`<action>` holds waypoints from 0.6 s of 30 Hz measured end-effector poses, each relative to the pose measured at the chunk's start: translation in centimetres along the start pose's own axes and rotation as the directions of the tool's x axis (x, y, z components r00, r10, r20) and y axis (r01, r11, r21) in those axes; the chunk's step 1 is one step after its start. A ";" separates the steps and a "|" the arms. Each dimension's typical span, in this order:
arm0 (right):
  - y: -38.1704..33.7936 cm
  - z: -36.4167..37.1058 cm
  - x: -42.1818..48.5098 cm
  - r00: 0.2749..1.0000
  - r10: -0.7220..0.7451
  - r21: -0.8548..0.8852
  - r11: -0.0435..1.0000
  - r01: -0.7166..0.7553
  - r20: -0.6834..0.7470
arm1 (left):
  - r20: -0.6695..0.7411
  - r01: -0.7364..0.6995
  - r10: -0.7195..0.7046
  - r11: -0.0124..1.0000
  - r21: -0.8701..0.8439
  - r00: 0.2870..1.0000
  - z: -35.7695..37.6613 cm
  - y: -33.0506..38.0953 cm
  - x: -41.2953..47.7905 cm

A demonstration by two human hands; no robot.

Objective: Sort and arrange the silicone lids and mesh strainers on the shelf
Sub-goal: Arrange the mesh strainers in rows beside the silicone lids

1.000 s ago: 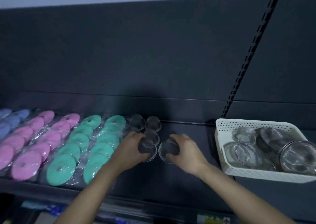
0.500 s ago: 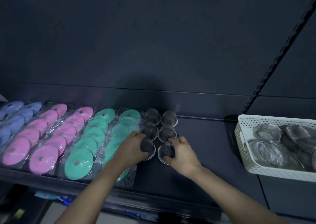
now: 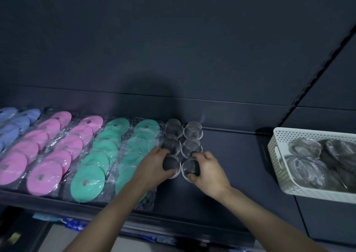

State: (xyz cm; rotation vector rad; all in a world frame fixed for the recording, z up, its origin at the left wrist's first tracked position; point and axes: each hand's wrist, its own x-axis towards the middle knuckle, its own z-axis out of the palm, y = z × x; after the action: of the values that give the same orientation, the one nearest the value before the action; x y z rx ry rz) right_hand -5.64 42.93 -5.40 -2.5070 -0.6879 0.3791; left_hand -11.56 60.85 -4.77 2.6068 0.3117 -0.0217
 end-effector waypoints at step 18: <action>2.2 -5.1 -1.5 0.993 -0.039 0.066 0.997 0.047 -0.110 | -0.105 -0.193 0.193 0.981 0.008 0.976 -0.9 4.5 0.8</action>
State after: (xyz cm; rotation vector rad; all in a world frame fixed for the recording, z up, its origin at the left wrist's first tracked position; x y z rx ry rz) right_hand -4.05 38.43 -2.12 -2.4237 -0.6735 0.2452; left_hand -9.82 57.68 -1.88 2.6297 0.0936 0.1841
